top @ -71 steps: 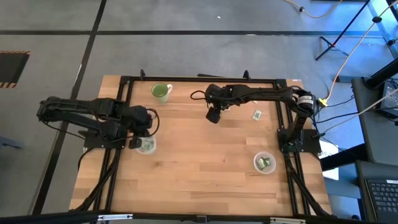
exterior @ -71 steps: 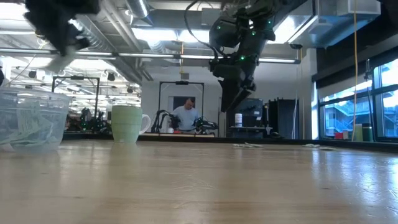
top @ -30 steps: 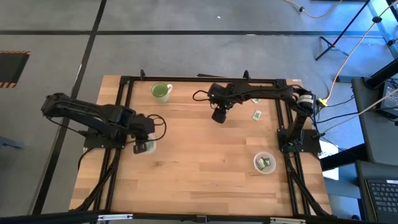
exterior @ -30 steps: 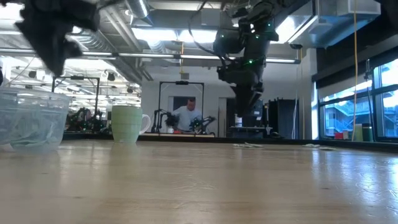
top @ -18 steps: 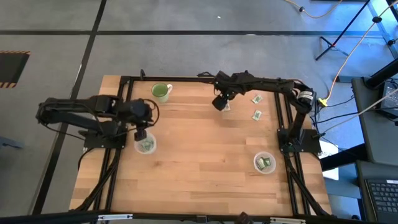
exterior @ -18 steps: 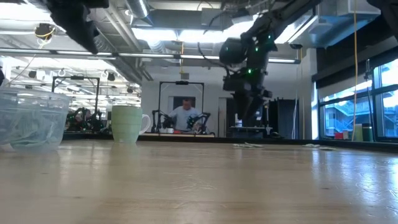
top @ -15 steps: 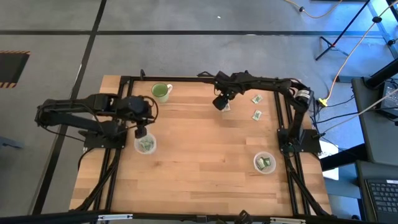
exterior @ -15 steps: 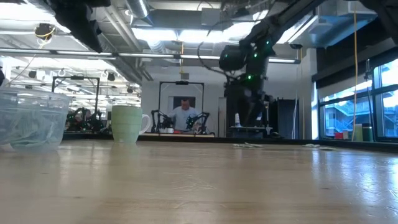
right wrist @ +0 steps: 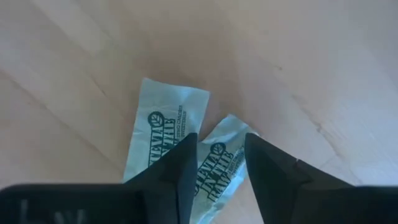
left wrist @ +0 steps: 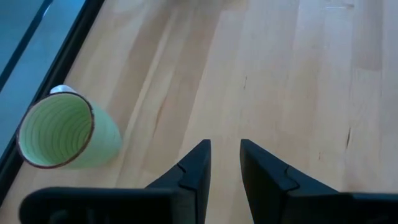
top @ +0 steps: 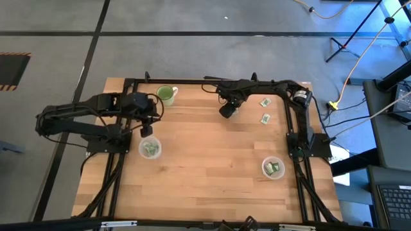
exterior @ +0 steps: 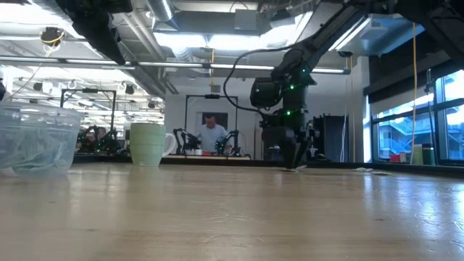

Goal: Pick and place items into bin
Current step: Put the stevia packet into the left transparent bin

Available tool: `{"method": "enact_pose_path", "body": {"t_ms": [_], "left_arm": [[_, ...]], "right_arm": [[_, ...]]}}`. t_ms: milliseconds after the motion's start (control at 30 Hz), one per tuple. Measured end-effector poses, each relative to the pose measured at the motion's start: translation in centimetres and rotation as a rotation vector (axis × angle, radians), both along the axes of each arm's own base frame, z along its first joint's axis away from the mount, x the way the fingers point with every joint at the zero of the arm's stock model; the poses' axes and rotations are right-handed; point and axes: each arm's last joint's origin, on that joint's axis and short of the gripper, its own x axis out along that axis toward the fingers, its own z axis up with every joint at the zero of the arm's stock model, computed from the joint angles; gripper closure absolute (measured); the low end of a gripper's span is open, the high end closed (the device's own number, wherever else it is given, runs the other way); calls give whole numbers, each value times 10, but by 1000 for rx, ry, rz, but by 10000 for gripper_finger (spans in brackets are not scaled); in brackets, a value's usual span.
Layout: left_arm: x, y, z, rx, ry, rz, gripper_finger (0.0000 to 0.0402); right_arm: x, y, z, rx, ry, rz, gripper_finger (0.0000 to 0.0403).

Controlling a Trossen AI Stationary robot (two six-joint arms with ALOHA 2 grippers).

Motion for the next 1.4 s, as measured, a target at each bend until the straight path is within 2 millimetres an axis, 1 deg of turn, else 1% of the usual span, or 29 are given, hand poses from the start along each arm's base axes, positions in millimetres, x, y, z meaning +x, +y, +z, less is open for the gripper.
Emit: {"method": "enact_pose_path", "body": {"t_ms": [233, 567, 633, 933, 1400], "left_arm": [[0, 0, 0, 14, 4, -7, 320], [0, 1, 0, 16, 5, -9, 320], [0, 1, 0, 17, 5, -8, 320], [0, 0, 0, 17, 6, -8, 320], [0, 0, 0, 17, 6, -8, 320]], "right_arm": [[0, 0, 0, -2, 0, -8, 304], [0, 0, 0, -2, -1, -5, 387], [0, 0, 0, -3, -1, -4, 397], [-1, -1, 0, -45, 22, -14, 398], [-1, -1, 0, -34, 23, -38, 346]]}}
